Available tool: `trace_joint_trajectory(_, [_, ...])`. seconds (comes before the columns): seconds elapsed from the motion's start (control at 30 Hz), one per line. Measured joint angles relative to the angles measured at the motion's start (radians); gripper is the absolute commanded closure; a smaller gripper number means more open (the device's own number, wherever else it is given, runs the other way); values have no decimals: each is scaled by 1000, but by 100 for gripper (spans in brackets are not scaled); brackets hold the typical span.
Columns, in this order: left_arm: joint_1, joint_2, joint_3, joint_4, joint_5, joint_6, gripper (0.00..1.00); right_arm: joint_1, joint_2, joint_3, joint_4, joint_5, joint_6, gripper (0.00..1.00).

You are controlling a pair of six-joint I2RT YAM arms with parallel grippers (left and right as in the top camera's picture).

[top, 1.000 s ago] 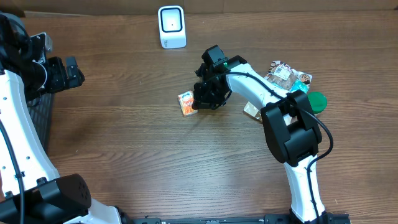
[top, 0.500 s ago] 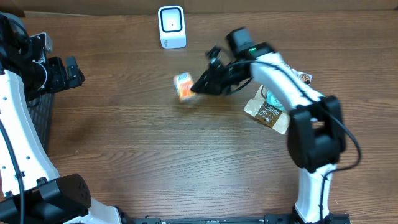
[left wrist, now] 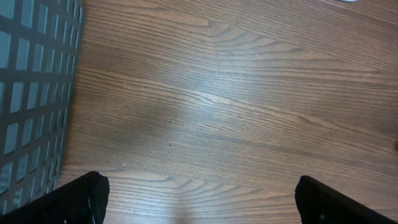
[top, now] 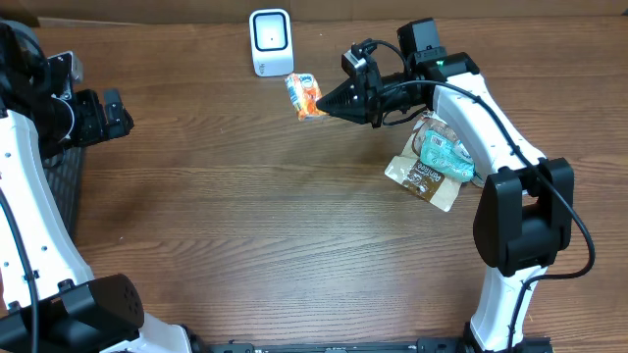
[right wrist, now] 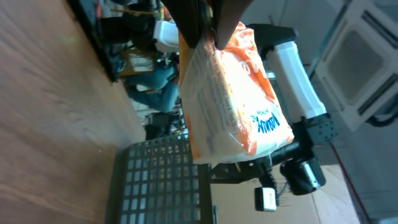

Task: Scan the item barcode
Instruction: 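Lift the orange pack and carry it up to the scanner, then hold the orange pack in front of the scanner face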

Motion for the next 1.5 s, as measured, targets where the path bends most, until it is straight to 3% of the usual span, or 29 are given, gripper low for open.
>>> trace_joint_trajectory(0.5, [0, 0, 0, 0, 0, 0, 0, -2, 0, 0, 9, -16, 28, 96])
trace_joint_trajectory(0.73, [0, 0, 0, 0, 0, 0, 0, 8, 0, 0, 5, 145, 29, 96])
trace_joint_trajectory(1.0, [0, 0, 0, 0, 0, 0, 0, 81, 2, 30, -141, 566, 31, 96])
trace_joint_trajectory(1.23, [0, 0, 0, 0, 0, 0, 1, 169, 10, 375, -301, 1102, 23, 96])
trace_joint_trajectory(1.33, [0, 0, 0, 0, 0, 0, 1, 225, 6, 485, -210, 1397, -28, 96])
trace_joint_trajectory(1.5, [0, 0, 0, 0, 0, 0, 0, 323, 13, 497, 50, 1735, -159, 96])
